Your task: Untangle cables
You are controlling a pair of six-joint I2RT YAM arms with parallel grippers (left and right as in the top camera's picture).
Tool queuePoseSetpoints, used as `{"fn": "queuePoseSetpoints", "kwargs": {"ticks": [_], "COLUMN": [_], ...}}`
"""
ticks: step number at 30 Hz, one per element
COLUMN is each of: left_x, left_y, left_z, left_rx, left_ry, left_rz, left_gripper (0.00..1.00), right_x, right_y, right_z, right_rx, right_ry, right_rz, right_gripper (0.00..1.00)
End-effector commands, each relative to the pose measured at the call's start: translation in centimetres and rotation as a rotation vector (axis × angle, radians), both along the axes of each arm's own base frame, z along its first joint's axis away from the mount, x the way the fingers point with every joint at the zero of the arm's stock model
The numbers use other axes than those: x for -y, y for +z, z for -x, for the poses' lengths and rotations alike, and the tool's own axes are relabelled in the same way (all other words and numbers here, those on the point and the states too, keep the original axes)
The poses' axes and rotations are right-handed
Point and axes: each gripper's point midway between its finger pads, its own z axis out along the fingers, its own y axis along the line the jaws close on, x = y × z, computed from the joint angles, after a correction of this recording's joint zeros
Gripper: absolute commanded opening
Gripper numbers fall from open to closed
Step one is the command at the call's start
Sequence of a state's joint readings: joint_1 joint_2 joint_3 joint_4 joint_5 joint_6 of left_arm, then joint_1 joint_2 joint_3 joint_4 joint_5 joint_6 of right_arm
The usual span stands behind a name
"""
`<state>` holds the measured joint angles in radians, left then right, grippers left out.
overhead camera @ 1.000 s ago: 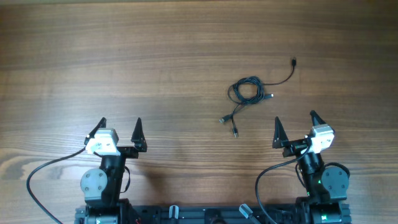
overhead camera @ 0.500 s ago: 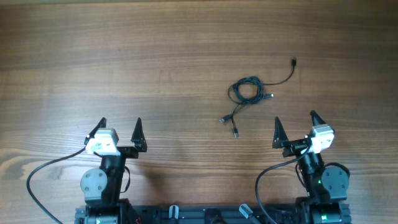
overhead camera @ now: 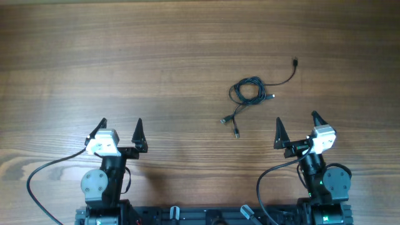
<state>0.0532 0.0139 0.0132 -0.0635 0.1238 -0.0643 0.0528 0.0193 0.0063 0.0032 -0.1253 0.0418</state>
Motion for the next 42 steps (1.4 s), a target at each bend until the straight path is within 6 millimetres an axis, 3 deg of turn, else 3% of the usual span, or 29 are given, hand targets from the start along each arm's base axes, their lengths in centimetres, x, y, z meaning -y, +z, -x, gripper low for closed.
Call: {"fn": "queuePoseSetpoints", "kwargs": {"ticks": [1,9,12,19,31,34,39,42], "left_x": [-0.1,0.4,1.8,2.1,2.8,2.9,3.0,2.9], "left_y": [-0.2,0.4,3.3,9.6,15.3,17.3,19.9,20.1], "left_z": [0.0,0.0,0.4,1.9,3.9,4.8,6.4,6.5], "left_rx": [0.001,0.026,0.12,0.249,0.463,0.552,0.679,0.679], "left_ry": [0.007,-0.024,-0.104,-0.116,-0.158,-0.159,-0.158,-0.158], "left_rz": [-0.009,-0.005,-0.008,0.006,-0.024,-0.036,-0.052,-0.051], "left_gripper": [1.0,1.0,1.0,1.0,1.0,1.0,1.0,1.0], "right_x": [0.3,0.3,0.3,0.3,0.2,-0.3,-1.7,-1.2], "right_y": [0.3,0.3,0.3,0.3,0.3,0.4,0.4,0.3], "right_z": [0.0,0.0,0.0,0.0,0.0,0.1,0.4,0.3], "right_rx": [0.014,0.014,0.014,0.014,0.011,-0.03,-0.219,-0.27], "right_ry": [-0.018,-0.018,-0.018,-0.018,-0.014,0.02,0.09,0.056], "right_rz": [-0.013,-0.013,-0.013,-0.013,-0.035,-0.25,-1.018,-1.307], "right_gripper": [1.0,1.0,1.0,1.0,1.0,1.0,1.0,1.0]}}
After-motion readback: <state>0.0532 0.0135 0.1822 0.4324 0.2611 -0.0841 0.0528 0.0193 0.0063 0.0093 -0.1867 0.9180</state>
